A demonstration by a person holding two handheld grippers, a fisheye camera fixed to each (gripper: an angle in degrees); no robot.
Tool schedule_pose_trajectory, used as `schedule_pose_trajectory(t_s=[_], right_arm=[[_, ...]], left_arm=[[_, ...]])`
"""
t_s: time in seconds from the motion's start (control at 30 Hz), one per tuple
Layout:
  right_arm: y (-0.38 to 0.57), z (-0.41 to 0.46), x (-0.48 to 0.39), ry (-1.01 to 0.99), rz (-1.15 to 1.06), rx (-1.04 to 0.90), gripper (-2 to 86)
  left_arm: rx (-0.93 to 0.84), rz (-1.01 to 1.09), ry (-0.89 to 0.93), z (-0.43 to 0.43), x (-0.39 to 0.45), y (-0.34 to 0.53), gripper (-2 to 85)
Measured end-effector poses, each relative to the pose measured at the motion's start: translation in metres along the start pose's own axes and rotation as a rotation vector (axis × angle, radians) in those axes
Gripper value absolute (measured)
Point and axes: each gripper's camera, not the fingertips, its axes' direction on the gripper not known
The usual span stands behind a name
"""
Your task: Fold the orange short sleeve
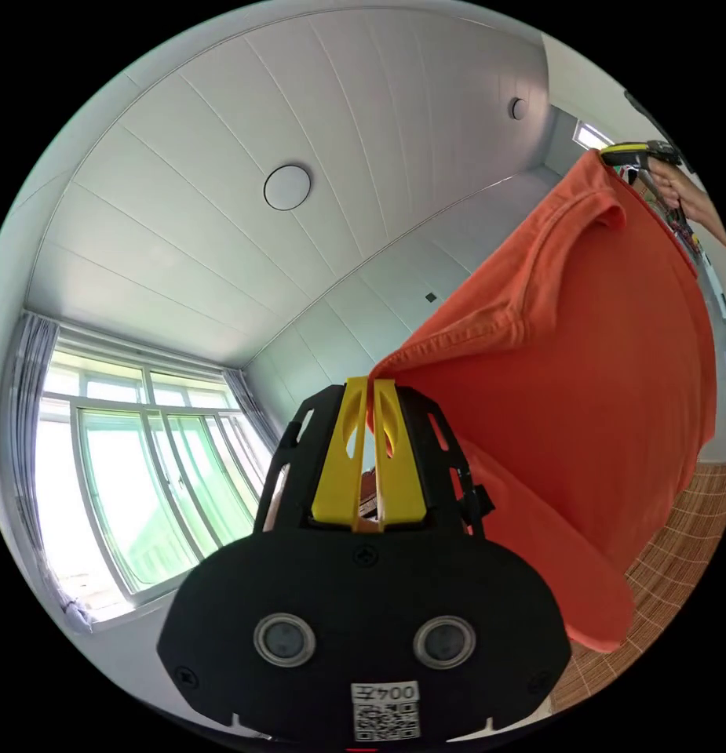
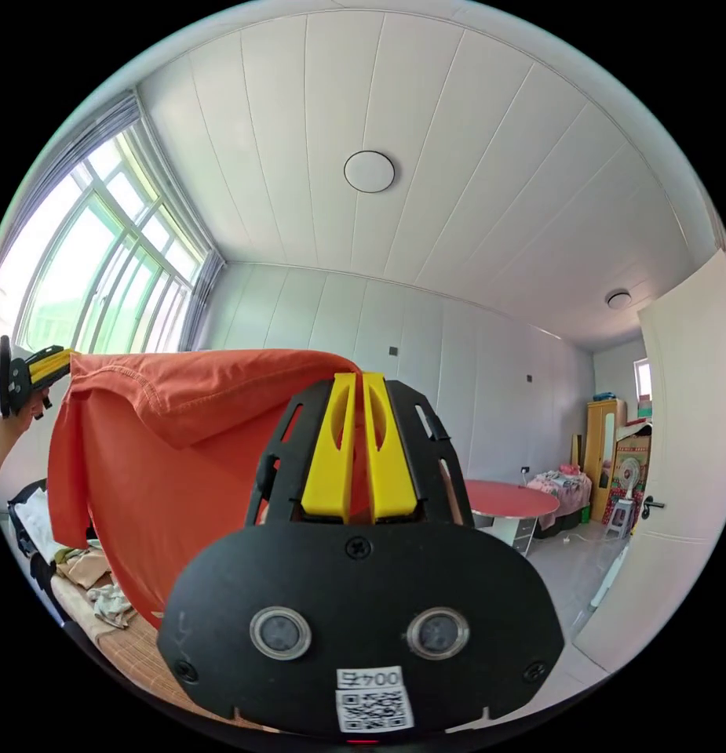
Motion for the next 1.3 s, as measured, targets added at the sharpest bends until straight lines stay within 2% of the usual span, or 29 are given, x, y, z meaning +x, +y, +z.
schedule_pose_trajectory(t_s=[0.2,0.43,0.57,0.73,0.83,1.0,1.13,1.3], right_arm=[[0.028,-0.07,-0.013,0.048,-0.116,0.069,-0.6],[0.006,-0.115,0.004,-0.019,-0.061,0.119,-0.5],[0.0,-0.122,0.002,-0.035,-0.067,0.125,-0.3],[0.008,-0.085,0.004,-0.113,-0.031,0.052,-0.3],[0.022,-0.032,-0.007,-0.113,-0.031,-0.021,-0.3],[0.065,0.104,-0.043,-0.11,-0.05,-0.217,-0.3],[0.107,0.213,-0.071,-0.112,-0.049,-0.336,-0.3],[0.196,0.402,-0.121,-0.126,-0.036,-0.539,0.1]], left_arm=[[0.018,0.076,0.003,-0.052,0.009,-0.009,1.4],[0.023,0.113,0.045,-0.077,0.0,-0.044,1.4],[0.006,0.145,0.064,-0.069,0.009,-0.052,1.4],[-0.071,0.13,0.178,-0.005,0.036,-0.048,1.3],[-0.116,0.169,0.192,0.05,0.072,-0.035,1.1],[-0.218,0.259,0.243,0.166,0.141,-0.005,1.1],[-0.348,0.311,0.324,0.303,0.205,0.037,1.0],[-0.53,0.397,0.359,0.47,0.304,0.115,1.3]])
